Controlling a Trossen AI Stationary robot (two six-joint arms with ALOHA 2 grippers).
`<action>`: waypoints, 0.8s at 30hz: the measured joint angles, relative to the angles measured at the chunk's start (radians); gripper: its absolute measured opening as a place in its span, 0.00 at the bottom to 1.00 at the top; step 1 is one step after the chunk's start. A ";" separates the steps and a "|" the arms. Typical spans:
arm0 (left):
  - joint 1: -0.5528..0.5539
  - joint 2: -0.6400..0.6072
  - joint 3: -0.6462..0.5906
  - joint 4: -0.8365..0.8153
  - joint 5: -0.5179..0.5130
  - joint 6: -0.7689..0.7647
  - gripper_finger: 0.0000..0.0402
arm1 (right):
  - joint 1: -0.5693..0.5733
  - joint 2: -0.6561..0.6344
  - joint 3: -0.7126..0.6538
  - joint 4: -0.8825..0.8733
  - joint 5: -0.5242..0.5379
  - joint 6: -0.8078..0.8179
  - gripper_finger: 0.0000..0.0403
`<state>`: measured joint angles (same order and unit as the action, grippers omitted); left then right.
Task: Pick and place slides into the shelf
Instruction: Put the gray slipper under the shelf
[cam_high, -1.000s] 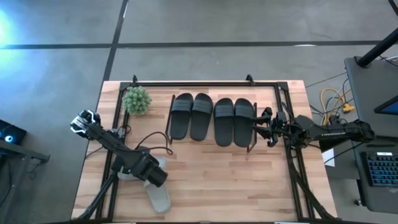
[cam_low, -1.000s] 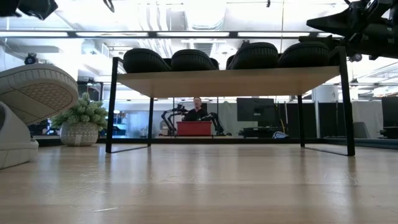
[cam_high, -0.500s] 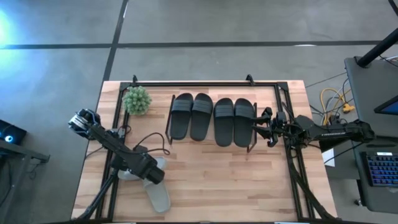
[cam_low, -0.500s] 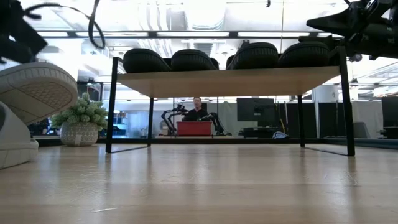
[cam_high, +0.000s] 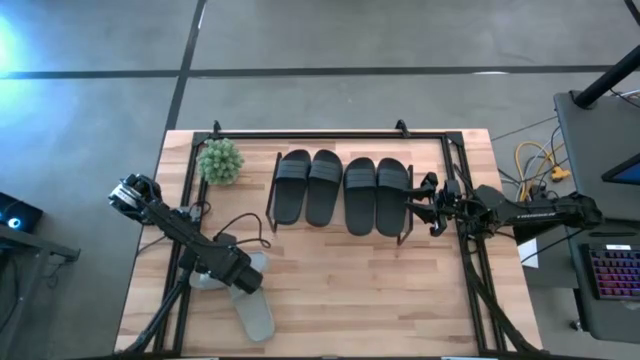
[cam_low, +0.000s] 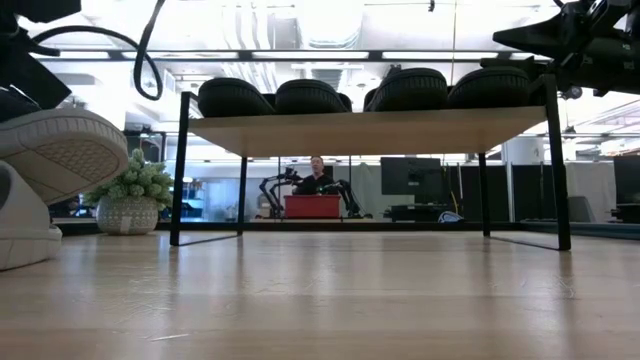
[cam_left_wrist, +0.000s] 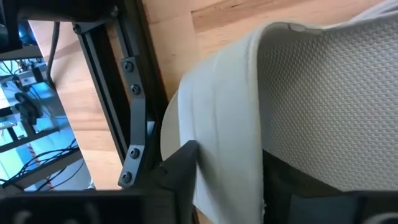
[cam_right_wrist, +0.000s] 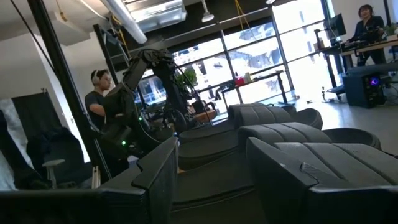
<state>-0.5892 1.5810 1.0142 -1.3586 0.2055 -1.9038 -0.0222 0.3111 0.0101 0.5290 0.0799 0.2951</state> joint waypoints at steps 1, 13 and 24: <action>0.000 0.000 0.000 -0.002 -0.002 0.000 0.24 | 0.000 0.000 0.000 0.000 0.000 0.000 0.45; -0.001 -0.007 0.054 -0.092 -0.070 0.053 0.01 | 0.000 0.000 0.000 0.000 0.000 0.000 0.45; -0.012 0.024 0.454 -0.167 -0.427 0.509 0.00 | 0.000 0.000 0.000 0.000 0.000 0.000 0.45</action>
<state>-0.6007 1.6048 1.4678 -1.5254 -0.2218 -1.3944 -0.0223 0.3111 0.0101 0.5289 0.0803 0.2951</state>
